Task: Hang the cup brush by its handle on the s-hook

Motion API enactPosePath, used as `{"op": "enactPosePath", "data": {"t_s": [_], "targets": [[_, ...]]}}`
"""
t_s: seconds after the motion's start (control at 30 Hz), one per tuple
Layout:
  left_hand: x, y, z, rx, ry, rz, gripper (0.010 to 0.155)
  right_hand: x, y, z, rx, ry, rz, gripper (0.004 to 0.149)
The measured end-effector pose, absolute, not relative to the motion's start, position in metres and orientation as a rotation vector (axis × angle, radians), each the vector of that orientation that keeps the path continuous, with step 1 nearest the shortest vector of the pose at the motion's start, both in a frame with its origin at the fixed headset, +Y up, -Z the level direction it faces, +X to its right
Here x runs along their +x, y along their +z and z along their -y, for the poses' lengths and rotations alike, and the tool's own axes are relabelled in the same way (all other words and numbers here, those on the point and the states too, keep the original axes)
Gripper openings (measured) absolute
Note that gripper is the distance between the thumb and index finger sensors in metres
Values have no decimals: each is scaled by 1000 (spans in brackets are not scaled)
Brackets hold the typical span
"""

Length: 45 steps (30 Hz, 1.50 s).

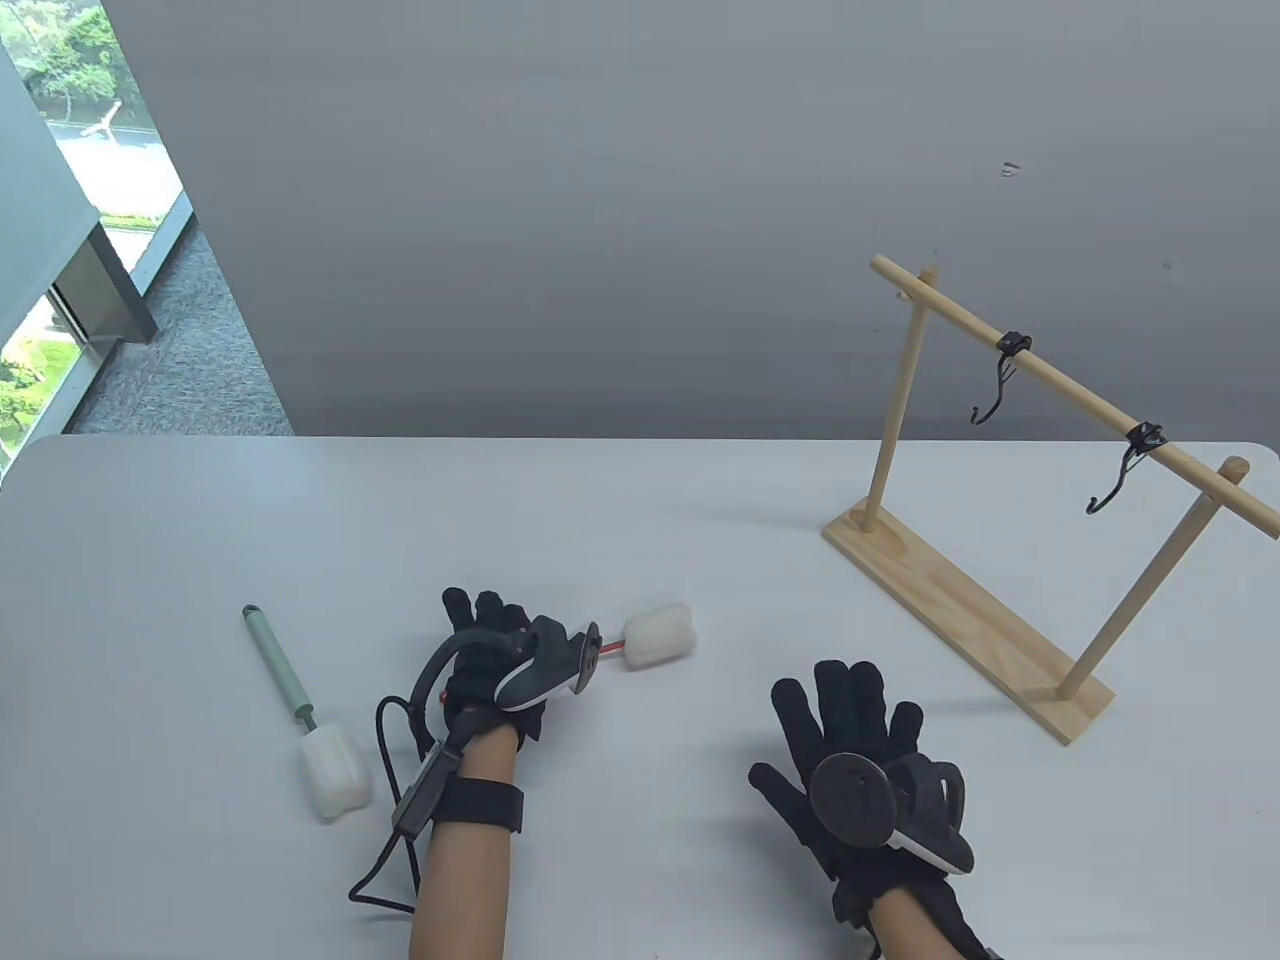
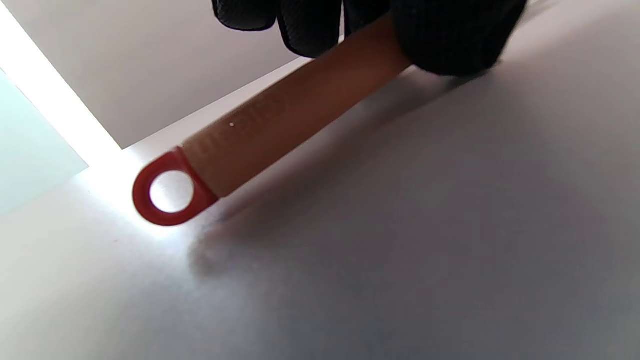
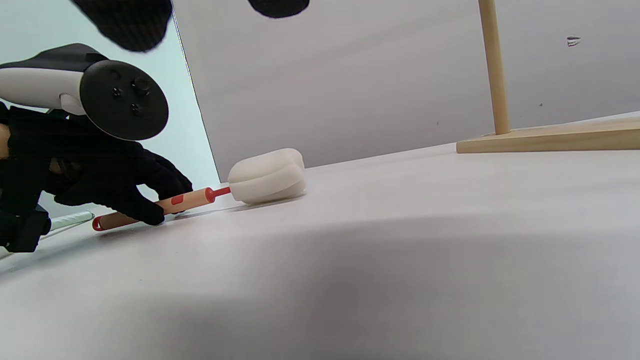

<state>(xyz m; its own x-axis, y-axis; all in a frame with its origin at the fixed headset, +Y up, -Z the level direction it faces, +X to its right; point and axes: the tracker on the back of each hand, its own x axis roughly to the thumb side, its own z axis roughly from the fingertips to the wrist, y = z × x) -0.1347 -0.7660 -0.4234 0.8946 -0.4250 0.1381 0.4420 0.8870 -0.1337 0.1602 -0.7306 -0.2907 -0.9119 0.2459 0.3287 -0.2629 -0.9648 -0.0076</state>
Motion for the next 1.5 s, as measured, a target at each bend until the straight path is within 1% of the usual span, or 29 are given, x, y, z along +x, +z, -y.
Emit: {"op": "enactPosePath", "data": {"t_s": [0.07, 0.17, 0.23, 0.4, 0.53, 0.6, 0.67, 0.83, 1.0, 1.1, 1.2, 1.3, 1.5], "targets": [[-128, -416, 764, -132, -441, 150, 51, 159, -290, 731, 488, 2846, 72, 76], [-109, -402, 756, -96, -494, 206, 52, 154, -290, 732, 519, 2862, 71, 76], [-94, -390, 751, -73, -489, 252, 52, 150, -289, 732, 539, 2878, 70, 77], [-56, -353, 743, -9, -412, 395, 52, 144, -289, 731, 600, 2864, 114, 75], [-34, -324, 740, 66, -368, 474, 52, 143, -292, 733, 619, 2871, 98, 74], [-28, -314, 738, 73, -312, 487, 52, 143, -293, 733, 626, 2869, 85, 73], [-23, -306, 738, 79, -256, 492, 52, 144, -293, 729, 621, 2853, 119, 70], [-21, -296, 735, 89, -215, 494, 52, 144, -293, 728, 660, 2843, 145, 69], [-26, -288, 732, 132, -240, 496, 52, 136, -291, 724, 779, 2829, 203, 66], [-29, -286, 731, 136, -202, 503, 52, 129, -289, 726, 833, 2865, 181, 65], [-29, -284, 730, 142, -197, 514, 52, 124, -288, 728, 871, 2909, 163, 62], [-29, -282, 731, 153, -196, 540, 51, 118, -287, 728, 951, 2969, 221, 56], [-24, -279, 730, 153, -215, 558, 51, 116, -284, 729, 977, 3006, 223, 55]]}}
